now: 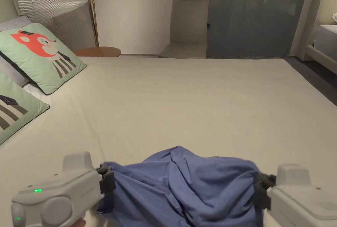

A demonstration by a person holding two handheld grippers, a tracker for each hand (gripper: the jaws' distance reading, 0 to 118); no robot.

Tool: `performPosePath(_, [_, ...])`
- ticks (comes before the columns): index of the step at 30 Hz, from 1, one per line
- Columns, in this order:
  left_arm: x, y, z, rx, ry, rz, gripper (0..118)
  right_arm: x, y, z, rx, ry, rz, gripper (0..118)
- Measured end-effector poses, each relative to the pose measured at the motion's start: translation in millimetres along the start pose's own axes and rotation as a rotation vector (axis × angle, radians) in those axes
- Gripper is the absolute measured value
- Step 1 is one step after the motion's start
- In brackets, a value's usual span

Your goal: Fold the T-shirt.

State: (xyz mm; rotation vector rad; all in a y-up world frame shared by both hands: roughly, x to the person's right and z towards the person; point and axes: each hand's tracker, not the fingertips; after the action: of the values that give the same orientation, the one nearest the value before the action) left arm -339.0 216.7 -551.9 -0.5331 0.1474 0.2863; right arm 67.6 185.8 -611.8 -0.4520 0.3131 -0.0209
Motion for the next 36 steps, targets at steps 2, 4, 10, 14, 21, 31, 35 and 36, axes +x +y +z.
performPosePath(2, [-2, 17, 14, 0.063, -0.011, -0.001, 14, 9, 23, 19, 0.078, -0.013, -0.023, 8])
performPosePath(4, [-1, 36, 33, 0.121, -0.013, -0.011, 13, 11, 49, 44, 0.144, -0.007, -0.041, 8])
performPosePath(10, [5, 88, 71, 0.239, -0.082, -0.007, 13, 23, 97, 84, 0.284, 0.007, -0.103, 8])
performPosePath(14, [20, 132, 65, 0.267, -0.109, -0.038, 6, 26, 133, 80, 0.315, 0.009, -0.108, 8])
performPosePath(21, [49, 206, 21, 0.269, -0.163, -0.026, 5, 39, 195, 48, 0.359, -0.04, -0.117, 8])
performPosePath(31, [83, 277, -39, 0.333, -0.145, -0.077, 4, 63, 259, -5, 0.433, -0.144, -0.094, 8])
performPosePath(35, [87, 273, -69, 0.337, -0.145, -0.051, 4, 68, 256, -22, 0.433, -0.163, -0.101, 8])
performPosePath(36, [86, 269, -76, 0.325, -0.144, -0.04, 4, 69, 250, -27, 0.421, -0.172, -0.097, 8])
